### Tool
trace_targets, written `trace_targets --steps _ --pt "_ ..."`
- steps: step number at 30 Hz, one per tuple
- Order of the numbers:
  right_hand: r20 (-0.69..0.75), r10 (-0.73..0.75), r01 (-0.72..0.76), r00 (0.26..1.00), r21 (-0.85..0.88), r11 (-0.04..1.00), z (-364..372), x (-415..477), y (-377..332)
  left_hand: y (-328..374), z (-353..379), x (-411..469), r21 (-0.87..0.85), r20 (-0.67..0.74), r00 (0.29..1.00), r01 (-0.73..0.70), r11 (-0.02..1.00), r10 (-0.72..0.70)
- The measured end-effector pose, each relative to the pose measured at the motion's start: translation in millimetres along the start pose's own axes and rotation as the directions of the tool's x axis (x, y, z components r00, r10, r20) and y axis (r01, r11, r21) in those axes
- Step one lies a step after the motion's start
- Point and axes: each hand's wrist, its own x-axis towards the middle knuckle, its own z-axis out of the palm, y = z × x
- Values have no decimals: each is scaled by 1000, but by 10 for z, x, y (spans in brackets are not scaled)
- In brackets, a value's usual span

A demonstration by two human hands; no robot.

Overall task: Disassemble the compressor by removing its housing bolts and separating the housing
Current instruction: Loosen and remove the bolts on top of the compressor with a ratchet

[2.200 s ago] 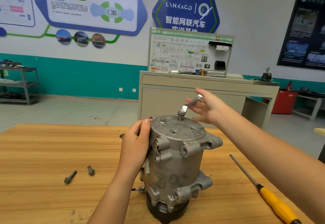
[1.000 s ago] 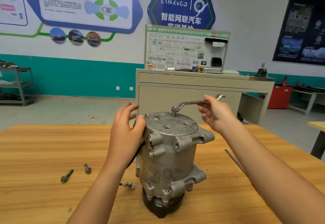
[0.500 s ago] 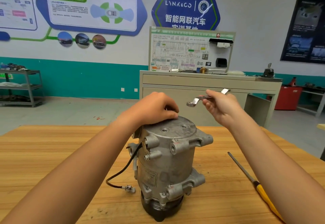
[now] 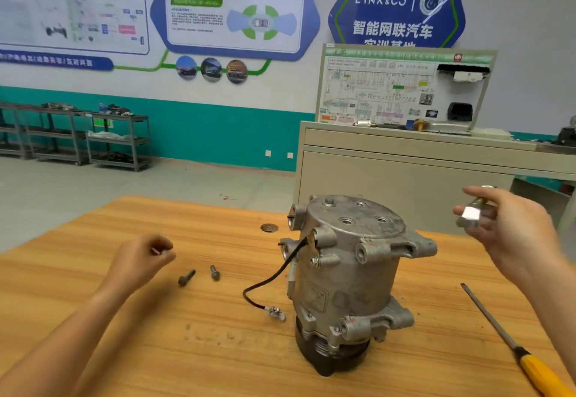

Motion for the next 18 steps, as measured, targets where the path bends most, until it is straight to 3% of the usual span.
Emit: trace_targets --steps 2,4,8,9,11,13,16,18 --pt "101 41 -48 994 73 996 9 -61 -26 -378 96 -93 45 16 992 127 991 -128" --pt "195 62 -74 979 54 996 18 -127 -46 -509 190 -93 68 26 988 153 986 -155" --pt "227 -8 61 974 -227 972 -36 -240 -81 -432 368 24 118 95 993 57 991 -68" --pt "228 -51 133 972 -356 925 -71 -276 -80 -402 399 39 123 110 993 40 992 -53" --pt "250 -185 305 950 -629 715 -115 -349 -78 -363 424 32 118 133 990 25 993 -41" --pt "293 -287 407 912 -733 546 -93 -428 -90 -335 395 5 115 153 987 20 993 -37" --pt "273 -348 431 897 -712 554 -27 -482 -100 -177 300 -27 67 47 999 -5 998 2" --pt "283 -365 459 887 -621 635 21 -518 -98 153 243 -56 -107 -52 997 -67 992 62"
